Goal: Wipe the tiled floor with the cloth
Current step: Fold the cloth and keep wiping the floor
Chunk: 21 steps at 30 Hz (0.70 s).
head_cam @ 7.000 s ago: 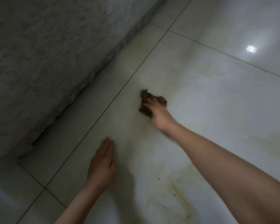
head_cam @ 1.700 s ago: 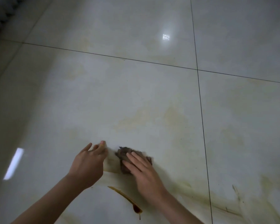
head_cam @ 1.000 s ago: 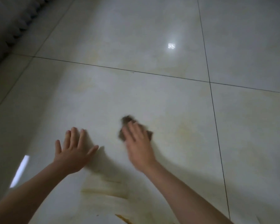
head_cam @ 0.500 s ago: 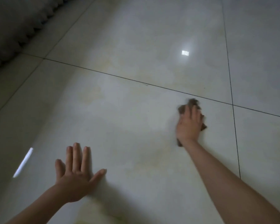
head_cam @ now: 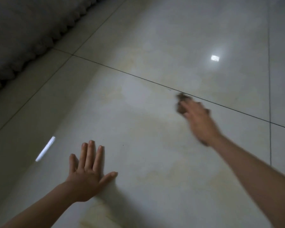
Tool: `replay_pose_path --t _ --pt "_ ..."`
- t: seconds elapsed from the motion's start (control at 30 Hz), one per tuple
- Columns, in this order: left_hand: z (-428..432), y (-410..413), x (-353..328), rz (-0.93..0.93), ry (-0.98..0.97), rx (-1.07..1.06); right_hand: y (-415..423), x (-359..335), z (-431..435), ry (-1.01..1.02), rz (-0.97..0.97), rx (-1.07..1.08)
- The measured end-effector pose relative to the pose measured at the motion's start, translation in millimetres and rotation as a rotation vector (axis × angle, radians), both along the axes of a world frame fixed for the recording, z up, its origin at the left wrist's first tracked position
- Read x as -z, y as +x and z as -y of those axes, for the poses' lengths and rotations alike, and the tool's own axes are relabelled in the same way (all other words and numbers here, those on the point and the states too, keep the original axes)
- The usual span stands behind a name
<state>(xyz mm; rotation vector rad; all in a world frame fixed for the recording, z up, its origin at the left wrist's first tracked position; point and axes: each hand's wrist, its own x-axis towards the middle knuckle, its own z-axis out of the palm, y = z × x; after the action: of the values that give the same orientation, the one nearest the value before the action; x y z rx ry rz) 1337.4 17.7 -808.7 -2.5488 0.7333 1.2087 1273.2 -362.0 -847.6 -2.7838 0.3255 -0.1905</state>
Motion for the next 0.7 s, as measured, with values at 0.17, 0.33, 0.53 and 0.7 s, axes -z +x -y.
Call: replay_pose_path --t 0.17,0.33,0.53,0.7 --pt "-2 0 9 0.042 -0.071 0.016 4 10 31 -0.014 -0.004 0.446" --pt "-8 -2 22 0.101 -0.155 -0.003 86 17 -79 -0.047 0.052 0.289" --pt "-35 -9 24 0.075 -0.92 -0.432 81 17 -237 0.082 0.148 -0.202" --pt "-94 0 19 0.338 -1.059 -0.455 41 13 -275 0.081 0.015 -0.762"
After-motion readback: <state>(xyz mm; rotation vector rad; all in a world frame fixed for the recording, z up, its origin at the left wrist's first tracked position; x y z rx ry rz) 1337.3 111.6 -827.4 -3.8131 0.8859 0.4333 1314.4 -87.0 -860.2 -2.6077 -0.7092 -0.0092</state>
